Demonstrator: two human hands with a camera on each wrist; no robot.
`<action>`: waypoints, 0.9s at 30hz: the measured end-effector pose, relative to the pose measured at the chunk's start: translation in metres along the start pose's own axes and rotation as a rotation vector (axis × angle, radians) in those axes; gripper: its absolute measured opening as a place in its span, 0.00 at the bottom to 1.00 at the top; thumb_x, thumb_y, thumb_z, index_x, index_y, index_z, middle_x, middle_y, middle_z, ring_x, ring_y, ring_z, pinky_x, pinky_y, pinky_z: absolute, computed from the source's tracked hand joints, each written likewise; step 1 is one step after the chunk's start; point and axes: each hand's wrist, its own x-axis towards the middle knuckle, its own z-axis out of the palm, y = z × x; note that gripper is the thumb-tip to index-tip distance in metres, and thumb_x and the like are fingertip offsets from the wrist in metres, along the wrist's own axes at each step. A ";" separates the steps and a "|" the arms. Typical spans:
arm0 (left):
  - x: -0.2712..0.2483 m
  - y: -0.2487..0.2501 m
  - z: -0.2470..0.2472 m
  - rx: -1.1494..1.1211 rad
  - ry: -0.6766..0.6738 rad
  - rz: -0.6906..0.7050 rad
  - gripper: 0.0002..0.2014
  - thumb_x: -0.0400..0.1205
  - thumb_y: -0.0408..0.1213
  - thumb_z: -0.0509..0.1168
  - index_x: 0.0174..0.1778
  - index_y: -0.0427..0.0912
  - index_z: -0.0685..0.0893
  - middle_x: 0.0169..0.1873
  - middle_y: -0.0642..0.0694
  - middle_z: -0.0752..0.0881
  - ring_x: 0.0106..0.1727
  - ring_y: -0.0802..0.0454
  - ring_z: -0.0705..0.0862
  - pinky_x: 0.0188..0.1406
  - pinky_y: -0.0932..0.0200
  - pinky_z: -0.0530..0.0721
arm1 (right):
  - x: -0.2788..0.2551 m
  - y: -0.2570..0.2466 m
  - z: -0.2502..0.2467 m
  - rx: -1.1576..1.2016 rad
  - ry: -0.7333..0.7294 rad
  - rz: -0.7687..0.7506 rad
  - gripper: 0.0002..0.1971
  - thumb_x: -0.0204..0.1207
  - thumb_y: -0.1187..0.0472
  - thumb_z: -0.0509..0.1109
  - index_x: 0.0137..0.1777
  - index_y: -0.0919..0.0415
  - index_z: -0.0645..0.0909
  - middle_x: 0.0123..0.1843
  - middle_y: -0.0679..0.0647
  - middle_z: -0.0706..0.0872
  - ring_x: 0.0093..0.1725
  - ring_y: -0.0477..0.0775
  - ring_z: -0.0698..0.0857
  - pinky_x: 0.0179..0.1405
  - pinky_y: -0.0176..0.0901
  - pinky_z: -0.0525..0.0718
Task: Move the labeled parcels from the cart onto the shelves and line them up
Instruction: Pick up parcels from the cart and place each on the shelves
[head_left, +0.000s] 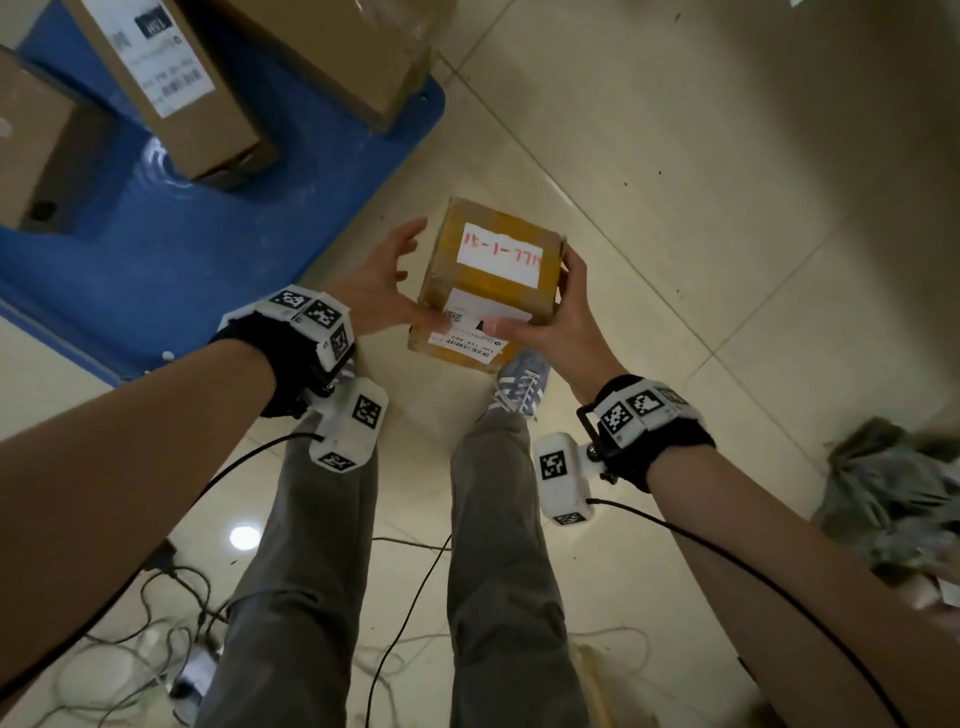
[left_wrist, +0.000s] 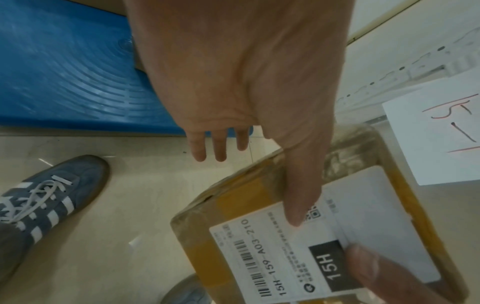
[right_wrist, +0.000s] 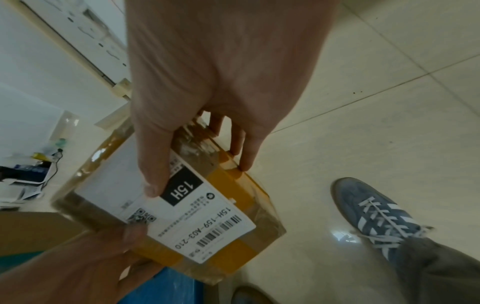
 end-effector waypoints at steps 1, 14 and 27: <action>0.000 0.004 0.003 0.002 -0.005 0.010 0.60 0.64 0.36 0.85 0.85 0.59 0.53 0.83 0.50 0.63 0.79 0.45 0.69 0.74 0.37 0.75 | -0.002 0.003 -0.003 0.015 0.008 -0.003 0.56 0.65 0.72 0.85 0.84 0.50 0.51 0.79 0.54 0.71 0.73 0.51 0.80 0.65 0.56 0.87; -0.013 0.071 0.057 -0.100 -0.097 -0.103 0.38 0.79 0.61 0.65 0.84 0.58 0.60 0.79 0.49 0.73 0.76 0.44 0.74 0.75 0.35 0.72 | -0.024 0.019 -0.051 0.087 0.148 -0.017 0.56 0.65 0.74 0.84 0.85 0.51 0.51 0.80 0.54 0.72 0.72 0.51 0.80 0.63 0.49 0.88; -0.016 0.171 0.099 -0.045 -0.125 -0.049 0.21 0.86 0.51 0.60 0.76 0.55 0.71 0.53 0.56 0.82 0.61 0.47 0.82 0.66 0.43 0.81 | -0.063 -0.016 -0.098 0.033 0.426 -0.052 0.59 0.63 0.58 0.88 0.87 0.42 0.52 0.69 0.56 0.65 0.68 0.53 0.75 0.70 0.56 0.82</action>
